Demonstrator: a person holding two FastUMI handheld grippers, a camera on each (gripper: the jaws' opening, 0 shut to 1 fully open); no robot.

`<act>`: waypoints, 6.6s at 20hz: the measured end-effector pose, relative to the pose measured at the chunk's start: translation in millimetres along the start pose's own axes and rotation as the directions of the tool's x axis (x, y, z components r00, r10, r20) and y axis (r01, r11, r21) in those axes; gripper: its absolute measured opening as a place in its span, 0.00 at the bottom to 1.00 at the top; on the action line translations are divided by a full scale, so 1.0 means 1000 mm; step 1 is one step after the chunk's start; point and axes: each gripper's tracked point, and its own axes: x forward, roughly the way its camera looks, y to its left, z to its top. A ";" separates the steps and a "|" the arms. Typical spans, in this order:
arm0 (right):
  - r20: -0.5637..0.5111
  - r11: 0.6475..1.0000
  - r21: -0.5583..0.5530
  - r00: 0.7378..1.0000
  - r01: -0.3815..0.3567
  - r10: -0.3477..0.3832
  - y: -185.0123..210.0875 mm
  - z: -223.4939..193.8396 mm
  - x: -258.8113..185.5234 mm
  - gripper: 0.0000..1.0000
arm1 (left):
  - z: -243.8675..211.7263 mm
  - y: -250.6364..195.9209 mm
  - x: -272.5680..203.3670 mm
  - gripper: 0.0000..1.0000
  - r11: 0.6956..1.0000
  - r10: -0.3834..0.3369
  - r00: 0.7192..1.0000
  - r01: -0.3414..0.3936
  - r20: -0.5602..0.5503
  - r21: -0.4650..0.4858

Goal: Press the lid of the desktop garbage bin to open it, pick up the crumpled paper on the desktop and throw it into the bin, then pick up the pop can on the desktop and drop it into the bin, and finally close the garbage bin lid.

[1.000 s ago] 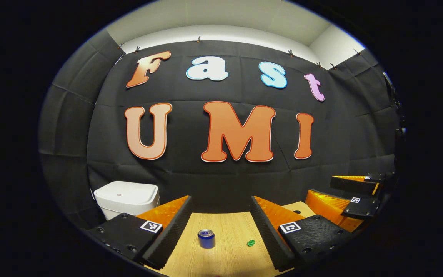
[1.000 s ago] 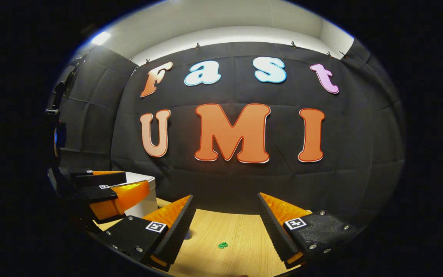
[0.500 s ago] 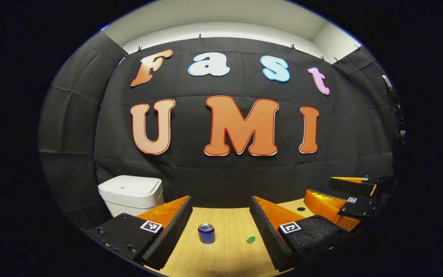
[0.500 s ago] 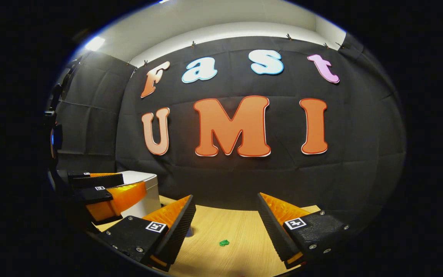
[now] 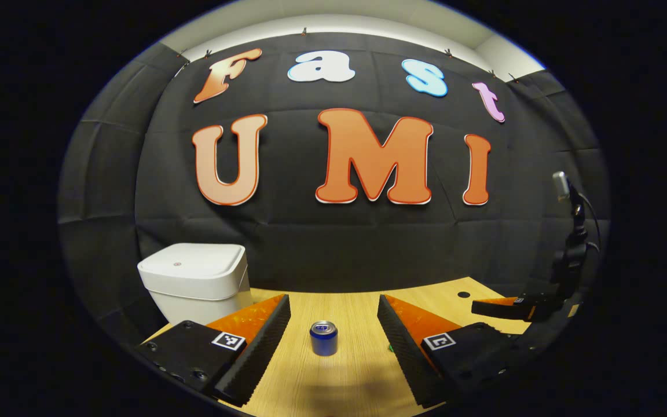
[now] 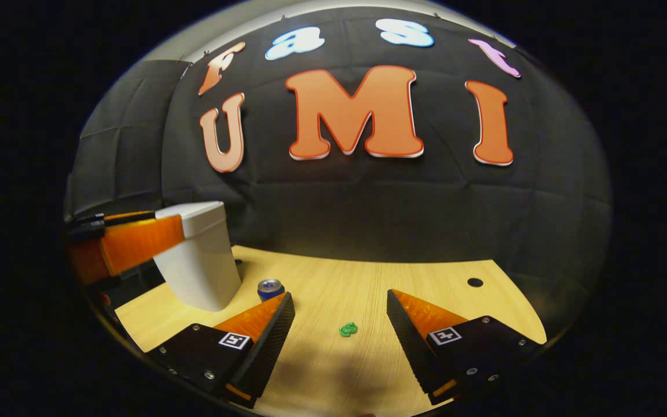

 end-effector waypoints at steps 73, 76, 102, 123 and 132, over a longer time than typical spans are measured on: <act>-0.312 1.000 0.017 0.950 0.022 -0.016 0.015 -0.116 0.157 0.12 | 0.114 0.081 -0.028 0.95 1.000 0.026 0.988 -0.027 0.150 0.001; -0.150 0.998 0.047 0.987 -0.051 0.057 0.040 -0.014 0.142 0.11 | 0.117 0.088 -0.034 0.95 0.999 0.045 0.985 -0.043 0.169 -0.014; -0.053 0.849 -0.109 0.856 -0.518 0.515 0.364 0.132 0.139 0.24 | 0.047 0.268 -0.144 0.94 0.868 0.483 0.873 -0.468 0.064 -0.164; 0.125 0.992 -0.111 0.990 -0.055 0.069 0.019 0.130 0.019 0.94 | -0.087 0.057 0.067 0.98 0.995 -0.054 0.988 0.041 -0.148 -0.092; 0.081 0.991 -0.057 0.990 0.124 -0.120 -0.058 0.115 -0.012 0.94 | -0.229 0.022 0.179 0.99 0.997 -0.056 0.944 0.072 -0.324 0.038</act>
